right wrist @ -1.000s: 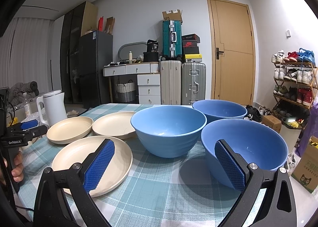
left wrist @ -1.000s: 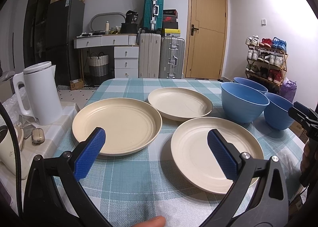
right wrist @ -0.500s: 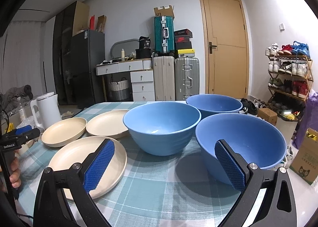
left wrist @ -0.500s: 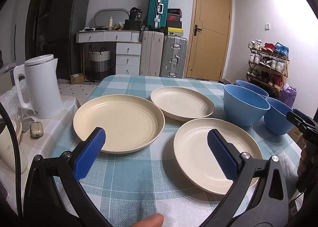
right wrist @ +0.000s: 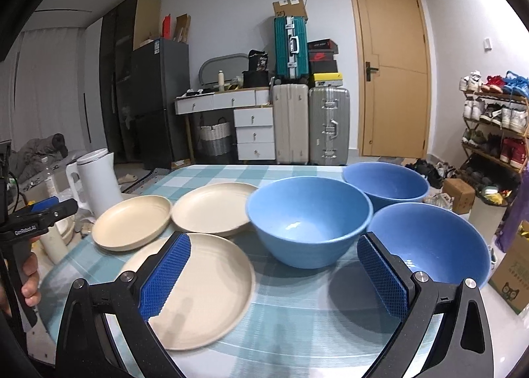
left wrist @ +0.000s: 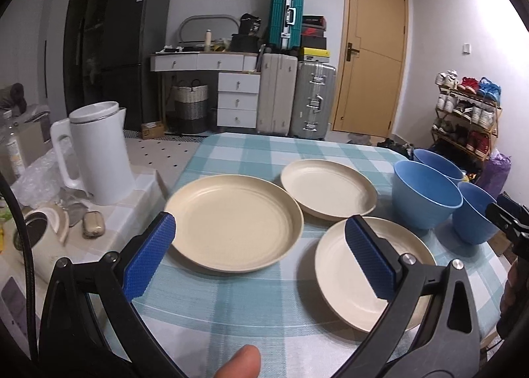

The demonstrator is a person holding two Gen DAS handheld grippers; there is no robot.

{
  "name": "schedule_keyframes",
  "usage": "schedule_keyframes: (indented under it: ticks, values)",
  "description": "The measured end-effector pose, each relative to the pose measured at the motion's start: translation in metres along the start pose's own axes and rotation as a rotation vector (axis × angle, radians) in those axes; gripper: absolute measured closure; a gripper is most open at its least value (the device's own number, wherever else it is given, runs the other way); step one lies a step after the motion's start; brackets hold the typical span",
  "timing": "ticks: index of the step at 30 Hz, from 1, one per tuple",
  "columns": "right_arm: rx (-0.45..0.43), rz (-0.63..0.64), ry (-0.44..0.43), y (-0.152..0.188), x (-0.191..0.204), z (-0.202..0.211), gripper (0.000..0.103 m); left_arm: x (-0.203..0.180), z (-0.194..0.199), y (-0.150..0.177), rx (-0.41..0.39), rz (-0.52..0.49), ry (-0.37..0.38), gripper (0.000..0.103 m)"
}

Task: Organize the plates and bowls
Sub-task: 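Move both grippers forward toward the rims of the cream plates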

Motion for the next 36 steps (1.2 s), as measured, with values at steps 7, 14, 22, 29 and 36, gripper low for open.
schedule_keyframes:
  ticks: [7, 14, 22, 29, 36]
  values:
    - [0.025, -0.008, -0.055, -0.021, 0.025, 0.0, 0.0, 0.024, 0.007, -0.011, 0.041, 0.017, -0.069, 0.001]
    - [0.067, 0.008, -0.11, -0.039, 0.055, -0.005, 0.0, 0.044, -0.002, -0.011, 0.094, 0.042, -0.106, 0.001]
    - [0.112, 0.041, -0.162, -0.052, 0.093, -0.024, 0.0, 0.051, -0.025, -0.014, 0.152, 0.085, -0.086, 0.001]
    - [0.184, 0.017, -0.203, -0.057, 0.114, -0.06, 0.0, 0.068, -0.046, -0.018, 0.184, 0.103, -0.102, 0.001]
    - [0.235, 0.025, -0.215, -0.058, 0.134, -0.098, 0.0, 0.094, -0.079, -0.002, 0.245, 0.133, -0.118, 0.001]
Point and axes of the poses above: each gripper's, at about its wrist camera, not at the fingertips, and z roughly against the way its jaws point, x to its left, y to its underside, the point moved 10 cm from there along -z, roughly the way its jaws point, and after that the axes turned 6 degrees about x, right-handed, at the moved point
